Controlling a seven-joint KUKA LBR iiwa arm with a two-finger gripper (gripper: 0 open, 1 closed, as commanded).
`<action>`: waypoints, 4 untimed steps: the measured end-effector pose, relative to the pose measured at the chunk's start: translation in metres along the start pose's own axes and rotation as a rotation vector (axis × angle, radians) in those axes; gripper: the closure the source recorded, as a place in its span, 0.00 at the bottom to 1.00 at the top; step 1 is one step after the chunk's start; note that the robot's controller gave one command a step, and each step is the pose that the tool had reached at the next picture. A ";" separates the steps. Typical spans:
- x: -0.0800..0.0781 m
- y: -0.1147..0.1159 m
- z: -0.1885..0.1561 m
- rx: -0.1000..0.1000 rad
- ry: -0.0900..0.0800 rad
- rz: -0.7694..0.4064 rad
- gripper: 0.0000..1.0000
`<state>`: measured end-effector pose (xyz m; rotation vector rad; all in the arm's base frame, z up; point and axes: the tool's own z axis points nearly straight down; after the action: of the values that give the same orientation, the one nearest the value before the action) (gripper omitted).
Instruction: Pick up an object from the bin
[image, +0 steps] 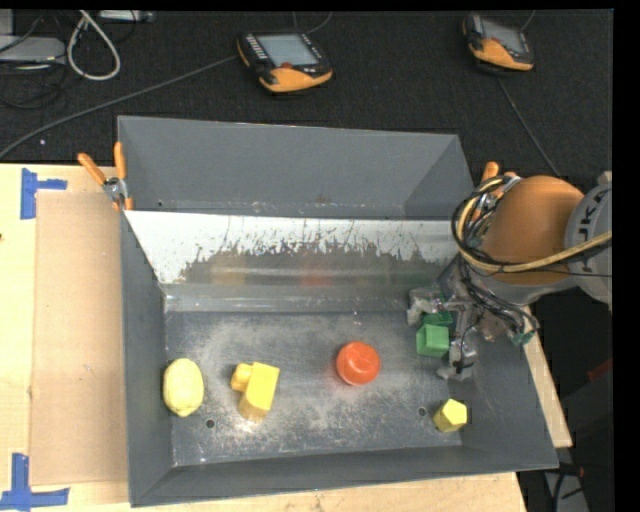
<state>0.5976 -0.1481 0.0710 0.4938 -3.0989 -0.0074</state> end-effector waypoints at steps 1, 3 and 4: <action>-0.014 0.003 0.003 -0.021 0.005 0.571 0.00; -0.011 -0.008 0.001 -0.030 0.003 0.379 0.00; -0.023 -0.005 0.001 -0.028 -0.016 -0.648 1.00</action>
Offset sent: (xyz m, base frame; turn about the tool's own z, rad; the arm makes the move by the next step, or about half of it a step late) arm 0.0242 -0.0086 -0.0010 -0.2258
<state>0.6212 -0.1461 0.0703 1.4598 -2.7917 -0.0557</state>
